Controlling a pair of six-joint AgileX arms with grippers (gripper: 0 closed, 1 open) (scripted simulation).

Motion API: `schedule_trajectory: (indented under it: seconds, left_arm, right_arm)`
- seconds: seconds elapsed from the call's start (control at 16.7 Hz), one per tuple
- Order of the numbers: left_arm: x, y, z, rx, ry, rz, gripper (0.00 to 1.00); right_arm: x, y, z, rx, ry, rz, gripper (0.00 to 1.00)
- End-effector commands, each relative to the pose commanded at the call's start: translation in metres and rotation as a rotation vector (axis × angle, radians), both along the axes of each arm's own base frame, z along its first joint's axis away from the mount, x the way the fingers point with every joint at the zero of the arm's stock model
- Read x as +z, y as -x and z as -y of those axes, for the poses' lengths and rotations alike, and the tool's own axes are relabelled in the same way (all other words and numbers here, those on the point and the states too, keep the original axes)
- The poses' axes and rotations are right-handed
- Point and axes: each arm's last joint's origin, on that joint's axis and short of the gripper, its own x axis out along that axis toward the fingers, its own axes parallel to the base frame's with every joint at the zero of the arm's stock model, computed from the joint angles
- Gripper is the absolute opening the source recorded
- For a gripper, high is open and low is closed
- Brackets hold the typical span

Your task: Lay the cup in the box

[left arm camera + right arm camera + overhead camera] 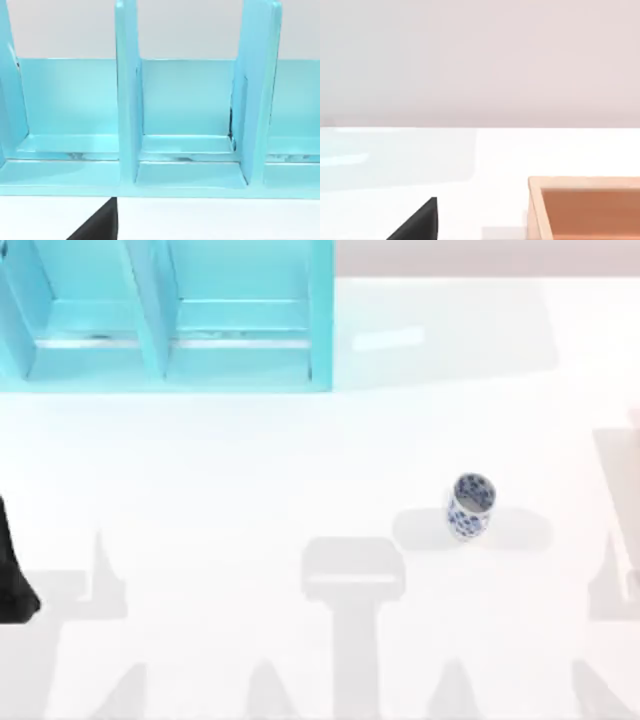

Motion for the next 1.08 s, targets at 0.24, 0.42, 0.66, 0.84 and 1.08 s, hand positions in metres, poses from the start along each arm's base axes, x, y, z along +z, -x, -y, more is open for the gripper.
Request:
schedule_trajectory:
  seconds: [0.24,0.42,0.66,0.84,1.08]
  left_arm:
    - [0.000,0.000,0.000,0.000,0.000,0.000,1.00]
    - [0.000,0.000,0.000,0.000,0.000,0.000,1.00]
    - [0.000,0.000,0.000,0.000,0.000,0.000,1.00]
    - [0.000,0.000,0.000,0.000,0.000,0.000,1.00]
    - [0.000,0.000,0.000,0.000,0.000,0.000,1.00]
  right_arm:
    - [0.005,0.000,-0.001,0.010,-0.008,-0.027,1.00]
    - [0.028,-0.002,-0.005,0.040,-0.039,-0.127,1.00]
    - [0.080,-0.023,-0.014,0.086,-0.090,-0.359,1.00]
    - [0.115,-0.062,-0.029,0.108,-0.114,-0.605,1.00]
    - [0.132,-0.132,-0.062,0.104,-0.111,-0.958,1.00]
